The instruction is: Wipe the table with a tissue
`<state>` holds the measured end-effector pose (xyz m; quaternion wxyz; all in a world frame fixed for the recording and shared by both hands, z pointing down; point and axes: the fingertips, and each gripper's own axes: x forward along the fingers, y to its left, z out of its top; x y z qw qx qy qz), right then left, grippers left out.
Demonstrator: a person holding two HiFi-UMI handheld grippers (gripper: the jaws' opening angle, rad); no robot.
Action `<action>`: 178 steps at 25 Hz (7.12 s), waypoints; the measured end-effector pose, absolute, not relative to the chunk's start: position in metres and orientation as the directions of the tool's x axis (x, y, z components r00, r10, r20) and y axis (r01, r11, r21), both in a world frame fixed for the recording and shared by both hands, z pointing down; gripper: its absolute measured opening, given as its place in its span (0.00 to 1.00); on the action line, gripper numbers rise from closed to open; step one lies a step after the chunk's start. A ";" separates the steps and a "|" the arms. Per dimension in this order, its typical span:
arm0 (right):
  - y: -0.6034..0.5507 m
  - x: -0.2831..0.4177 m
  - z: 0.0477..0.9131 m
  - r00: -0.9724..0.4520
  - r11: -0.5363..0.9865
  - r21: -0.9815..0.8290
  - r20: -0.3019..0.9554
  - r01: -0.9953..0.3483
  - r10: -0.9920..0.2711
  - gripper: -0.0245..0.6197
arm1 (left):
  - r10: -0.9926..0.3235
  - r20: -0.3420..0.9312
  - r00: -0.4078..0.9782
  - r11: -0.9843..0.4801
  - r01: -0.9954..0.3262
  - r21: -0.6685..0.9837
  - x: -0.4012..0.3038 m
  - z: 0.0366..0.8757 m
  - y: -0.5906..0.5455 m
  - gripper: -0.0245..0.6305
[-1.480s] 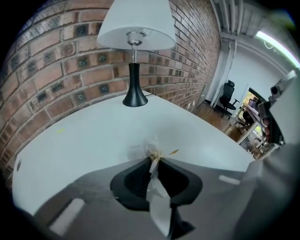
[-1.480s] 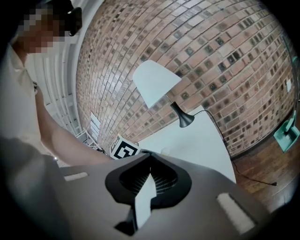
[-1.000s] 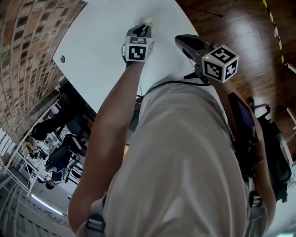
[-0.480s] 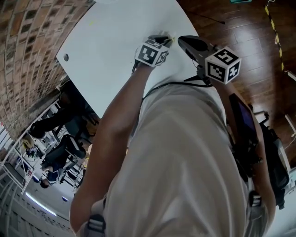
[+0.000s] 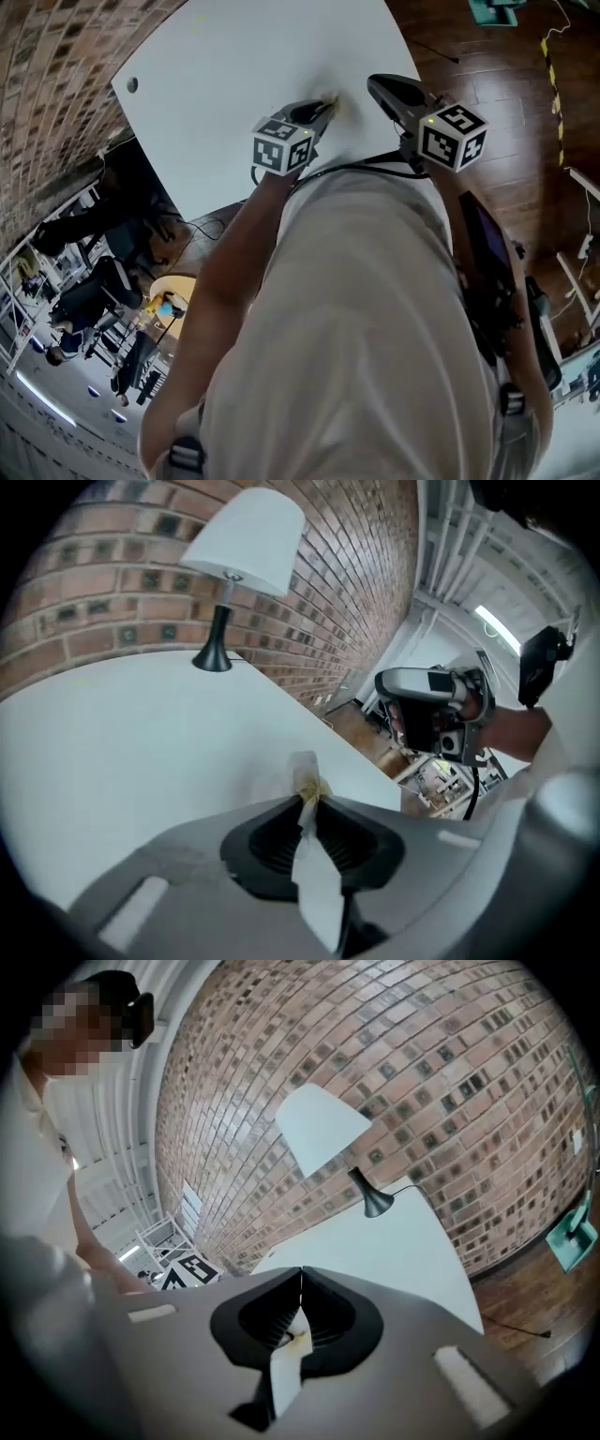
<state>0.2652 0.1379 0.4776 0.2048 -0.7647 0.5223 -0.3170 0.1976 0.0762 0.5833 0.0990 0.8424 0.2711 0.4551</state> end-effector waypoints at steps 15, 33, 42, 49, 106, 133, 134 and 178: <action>0.024 0.162 0.467 -0.012 -0.173 -0.602 0.290 -0.779 -0.957 0.05 | 0.271 0.694 0.667 -0.928 -0.012 0.373 0.092 0.572 -0.064 0.12; 0.026 0.159 0.480 -0.105 -0.110 -0.608 0.306 -0.787 -0.946 0.05 | 0.112 0.777 0.619 -0.963 -0.124 0.237 0.129 0.594 -0.097 0.12; 0.038 0.187 0.483 -0.074 -0.154 -0.618 0.327 -0.771 -0.942 0.05 | 0.033 0.836 0.547 -0.997 -0.036 0.062 0.163 0.613 -0.123 0.12; 0.048 0.198 0.485 -0.057 -0.167 -0.629 0.320 -0.759 -0.946 0.05 | -0.008 0.858 0.514 -0.998 0.046 -0.038 0.160 0.626 -0.119 0.12; 0.080 0.226 0.494 0.066 -0.291 -0.647 0.349 -0.704 -0.935 0.05 | 0.032 0.829 0.559 -0.994 -0.066 0.083 0.154 0.625 -0.128 0.12; 0.056 0.234 0.495 -0.068 -0.171 -0.685 0.307 -0.708 -0.949 0.05 | 0.302 0.888 0.346 -0.904 0.399 0.152 0.107 0.635 0.009 0.12; 0.053 0.233 0.493 -0.075 -0.164 -0.684 0.305 -0.711 -0.949 0.05 | 0.289 0.891 0.351 -0.910 0.389 0.141 0.101 0.636 -0.001 0.12; -0.041 0.014 0.390 -0.163 0.067 -0.391 0.220 -0.918 -0.962 0.05 | 0.132 0.309 0.942 -0.947 0.029 0.319 -0.026 0.441 -0.103 0.12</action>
